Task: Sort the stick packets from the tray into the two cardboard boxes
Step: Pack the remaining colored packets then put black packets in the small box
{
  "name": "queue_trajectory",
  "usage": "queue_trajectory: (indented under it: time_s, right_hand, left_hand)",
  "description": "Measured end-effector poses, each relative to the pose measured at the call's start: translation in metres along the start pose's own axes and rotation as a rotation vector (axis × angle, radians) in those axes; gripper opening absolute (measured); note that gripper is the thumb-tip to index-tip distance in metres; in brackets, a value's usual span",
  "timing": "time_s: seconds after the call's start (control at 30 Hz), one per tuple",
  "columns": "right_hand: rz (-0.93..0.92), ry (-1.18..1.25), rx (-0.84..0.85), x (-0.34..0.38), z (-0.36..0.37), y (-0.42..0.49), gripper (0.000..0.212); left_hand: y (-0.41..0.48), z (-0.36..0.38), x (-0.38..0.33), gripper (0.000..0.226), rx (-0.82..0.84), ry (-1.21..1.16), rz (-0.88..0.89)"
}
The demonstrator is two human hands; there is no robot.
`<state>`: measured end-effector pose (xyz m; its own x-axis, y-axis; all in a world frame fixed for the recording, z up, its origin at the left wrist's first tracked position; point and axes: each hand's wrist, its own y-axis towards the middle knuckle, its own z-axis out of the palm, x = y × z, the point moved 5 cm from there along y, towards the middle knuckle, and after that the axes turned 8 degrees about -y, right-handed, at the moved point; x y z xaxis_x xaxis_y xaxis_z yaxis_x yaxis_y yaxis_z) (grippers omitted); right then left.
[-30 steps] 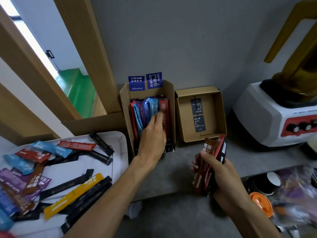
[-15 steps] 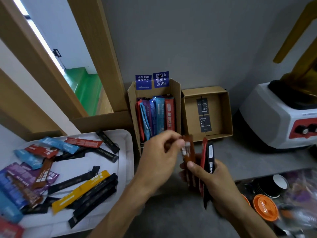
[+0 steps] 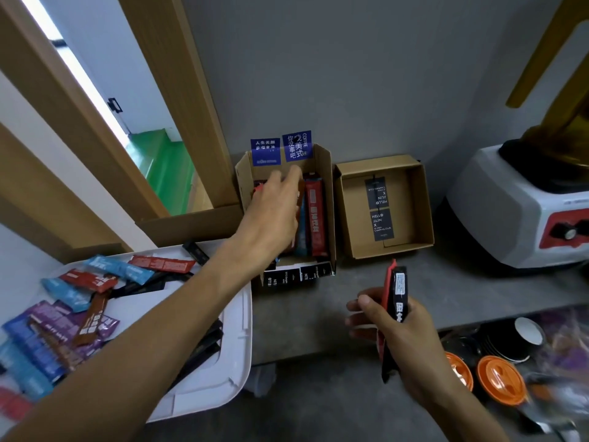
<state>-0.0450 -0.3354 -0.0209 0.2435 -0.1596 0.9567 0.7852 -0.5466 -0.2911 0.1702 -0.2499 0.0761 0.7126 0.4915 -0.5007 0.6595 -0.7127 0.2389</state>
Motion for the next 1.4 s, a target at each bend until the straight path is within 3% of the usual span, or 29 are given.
queue_trajectory:
  time_s: [0.1,0.23,0.37,0.47,0.6,0.7,0.87,0.93,1.03,1.1,1.23,1.4]
  right_hand:
    - [0.005,0.005,-0.018,-0.001,-0.005,-0.001,0.020]
    - [0.008,0.006,-0.042,0.000,-0.012,-0.002,0.016]
    - [0.013,0.042,-0.060,-0.001,-0.016,-0.001,0.030]
    - [0.043,0.085,-0.053,-0.003,-0.016,-0.001,0.037]
    - [0.060,0.102,-0.045,-0.004,-0.015,-0.002,0.038]
    - [0.064,0.103,-0.054,-0.005,-0.015,-0.002,0.040]
    - [0.074,0.061,-0.026,-0.003,-0.012,-0.003,0.045]
    - [0.074,0.014,0.007,-0.003,-0.011,-0.004,0.045]
    - [0.063,-0.143,0.083,0.000,-0.007,-0.007,0.040]
    - [0.040,-0.212,0.161,0.004,0.000,-0.010,0.035]
    - [-0.009,-0.241,0.257,0.013,0.016,-0.016,0.033]
    - [0.034,-0.140,0.248,0.010,0.024,-0.018,0.037]
  left_hand:
    - [0.000,0.016,0.007,0.056,-0.017,0.224,0.051]
    - [-0.007,0.016,0.005,0.060,-0.186,0.721,0.109]
    - [-0.016,0.036,0.012,0.066,-0.138,0.825,0.268]
    - [-0.020,0.051,0.031,0.091,-0.057,0.963,0.185]
    - [-0.020,0.062,0.029,0.064,-0.092,0.961,0.221]
    - [-0.019,0.063,0.026,0.059,-0.078,0.953,0.222]
    - [-0.023,0.053,0.017,0.072,-0.056,0.769,0.201]
    - [-0.039,0.043,0.001,0.075,-0.033,0.405,0.212]
    - [-0.066,0.024,-0.023,0.028,0.028,-0.280,0.002]
    - [-0.078,0.024,-0.034,0.018,0.110,-0.539,-0.117]
    - [-0.087,0.036,-0.041,0.013,0.242,-0.606,-0.125]
    - [-0.092,0.015,-0.019,0.007,-0.001,-0.749,-0.242]
